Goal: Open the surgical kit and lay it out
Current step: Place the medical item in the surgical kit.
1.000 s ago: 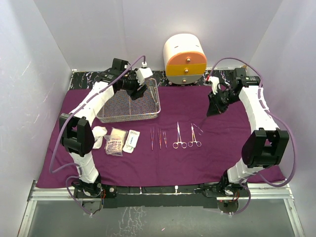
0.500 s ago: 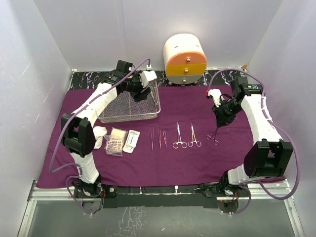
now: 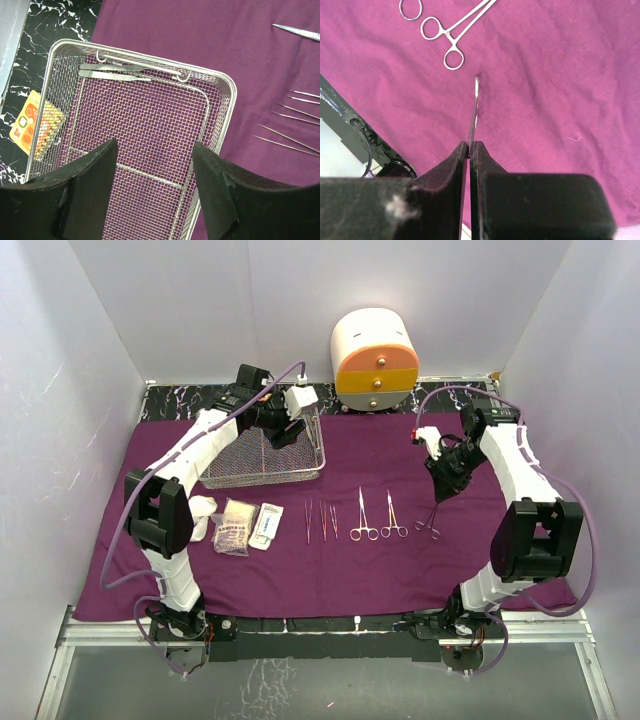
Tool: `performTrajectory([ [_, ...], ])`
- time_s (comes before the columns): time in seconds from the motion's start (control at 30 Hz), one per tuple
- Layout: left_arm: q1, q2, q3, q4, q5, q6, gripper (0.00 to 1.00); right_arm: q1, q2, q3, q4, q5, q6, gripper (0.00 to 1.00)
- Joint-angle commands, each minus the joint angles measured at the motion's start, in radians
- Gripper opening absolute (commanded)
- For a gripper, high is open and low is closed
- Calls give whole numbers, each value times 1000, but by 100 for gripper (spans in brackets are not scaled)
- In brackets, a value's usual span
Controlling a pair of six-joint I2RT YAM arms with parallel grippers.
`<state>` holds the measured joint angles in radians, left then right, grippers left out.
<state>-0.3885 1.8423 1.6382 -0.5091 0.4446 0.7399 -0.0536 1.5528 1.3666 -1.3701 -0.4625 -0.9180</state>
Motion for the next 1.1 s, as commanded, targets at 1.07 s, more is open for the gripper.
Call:
performTrajectory([
  [1.07, -21, -9, -6, -26, 3, 42, 60, -6, 448, 246, 8, -67, -67, 33],
])
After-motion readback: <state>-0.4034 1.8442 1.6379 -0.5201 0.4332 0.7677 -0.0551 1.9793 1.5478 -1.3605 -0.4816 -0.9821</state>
